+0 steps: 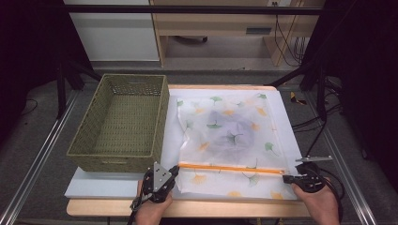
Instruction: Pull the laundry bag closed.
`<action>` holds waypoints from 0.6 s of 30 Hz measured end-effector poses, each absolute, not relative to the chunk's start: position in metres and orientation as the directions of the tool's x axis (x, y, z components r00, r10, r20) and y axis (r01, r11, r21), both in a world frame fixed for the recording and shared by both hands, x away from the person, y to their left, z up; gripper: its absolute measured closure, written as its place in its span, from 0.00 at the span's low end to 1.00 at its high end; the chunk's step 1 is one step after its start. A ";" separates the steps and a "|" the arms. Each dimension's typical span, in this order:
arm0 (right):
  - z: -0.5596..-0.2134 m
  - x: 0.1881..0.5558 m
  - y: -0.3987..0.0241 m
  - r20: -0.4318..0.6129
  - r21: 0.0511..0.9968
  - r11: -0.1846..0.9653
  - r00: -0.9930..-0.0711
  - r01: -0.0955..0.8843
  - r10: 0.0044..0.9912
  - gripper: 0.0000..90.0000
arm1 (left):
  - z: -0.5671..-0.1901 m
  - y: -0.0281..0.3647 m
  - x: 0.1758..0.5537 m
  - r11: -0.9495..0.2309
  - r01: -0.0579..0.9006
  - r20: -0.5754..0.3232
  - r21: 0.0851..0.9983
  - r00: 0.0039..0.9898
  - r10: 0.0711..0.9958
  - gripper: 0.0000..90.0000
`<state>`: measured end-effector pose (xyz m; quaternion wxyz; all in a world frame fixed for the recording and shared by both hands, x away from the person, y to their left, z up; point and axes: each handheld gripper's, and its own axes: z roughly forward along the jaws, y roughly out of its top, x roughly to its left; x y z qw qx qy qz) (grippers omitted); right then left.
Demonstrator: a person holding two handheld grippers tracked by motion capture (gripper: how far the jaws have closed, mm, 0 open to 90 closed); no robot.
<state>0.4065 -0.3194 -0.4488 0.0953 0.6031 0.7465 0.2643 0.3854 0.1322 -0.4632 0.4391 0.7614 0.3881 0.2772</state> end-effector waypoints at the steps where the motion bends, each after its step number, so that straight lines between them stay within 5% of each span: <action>1: -0.449 0.407 -0.320 0.181 0.509 0.131 -0.254 0.851 0.950 1.00 | -0.463 0.132 0.385 -0.313 0.348 0.081 0.884 0.545 0.835 0.97; 18: -0.449 0.405 -0.328 0.196 0.511 0.109 -0.238 0.853 0.951 1.00 | -0.465 0.132 0.387 -0.316 0.353 0.085 0.881 0.539 0.838 0.97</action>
